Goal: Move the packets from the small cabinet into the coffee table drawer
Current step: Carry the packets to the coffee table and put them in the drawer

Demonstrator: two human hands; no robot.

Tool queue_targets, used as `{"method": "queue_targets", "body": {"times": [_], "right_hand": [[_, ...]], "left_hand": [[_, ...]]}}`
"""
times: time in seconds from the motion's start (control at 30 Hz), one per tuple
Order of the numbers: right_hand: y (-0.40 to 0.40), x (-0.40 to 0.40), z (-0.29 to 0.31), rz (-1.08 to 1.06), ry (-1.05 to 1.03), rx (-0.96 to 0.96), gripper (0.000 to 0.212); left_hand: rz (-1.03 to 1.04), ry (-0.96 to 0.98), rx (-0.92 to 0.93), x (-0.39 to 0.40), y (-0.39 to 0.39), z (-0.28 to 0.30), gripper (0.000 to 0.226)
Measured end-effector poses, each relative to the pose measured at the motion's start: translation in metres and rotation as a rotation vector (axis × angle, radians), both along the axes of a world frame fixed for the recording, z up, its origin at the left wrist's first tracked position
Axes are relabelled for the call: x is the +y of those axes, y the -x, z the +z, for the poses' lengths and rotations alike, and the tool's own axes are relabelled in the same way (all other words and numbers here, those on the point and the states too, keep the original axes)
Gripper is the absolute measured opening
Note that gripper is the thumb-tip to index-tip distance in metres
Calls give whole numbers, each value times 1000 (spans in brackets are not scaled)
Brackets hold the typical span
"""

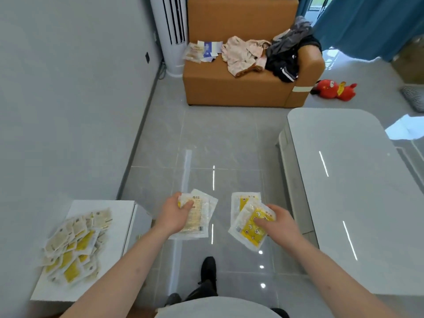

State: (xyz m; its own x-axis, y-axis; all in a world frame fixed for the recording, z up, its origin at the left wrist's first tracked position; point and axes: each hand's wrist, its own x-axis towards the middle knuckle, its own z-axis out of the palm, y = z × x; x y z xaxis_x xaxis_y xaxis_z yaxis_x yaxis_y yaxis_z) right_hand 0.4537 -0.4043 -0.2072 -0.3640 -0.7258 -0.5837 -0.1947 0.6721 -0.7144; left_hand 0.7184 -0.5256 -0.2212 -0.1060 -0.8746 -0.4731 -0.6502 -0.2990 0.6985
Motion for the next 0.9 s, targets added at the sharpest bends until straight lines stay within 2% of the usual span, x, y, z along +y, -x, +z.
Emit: {"method": "queue_targets", "body": {"times": [0.13, 0.37, 0.63, 0.9], "right_hand": [[37, 45, 3, -96, 38, -13, 21], [125, 158, 5, -201, 127, -23, 22], [224, 291, 18, -255, 108, -46, 19], [322, 332, 25, -314, 141, -59, 19]], "left_hand": [[-95, 4, 15, 30, 51, 0, 25], [-152, 51, 75, 128, 151, 1, 5], [-137, 42, 119, 253, 245, 10, 4], [-164, 30, 69, 277, 338, 15, 5]]}}
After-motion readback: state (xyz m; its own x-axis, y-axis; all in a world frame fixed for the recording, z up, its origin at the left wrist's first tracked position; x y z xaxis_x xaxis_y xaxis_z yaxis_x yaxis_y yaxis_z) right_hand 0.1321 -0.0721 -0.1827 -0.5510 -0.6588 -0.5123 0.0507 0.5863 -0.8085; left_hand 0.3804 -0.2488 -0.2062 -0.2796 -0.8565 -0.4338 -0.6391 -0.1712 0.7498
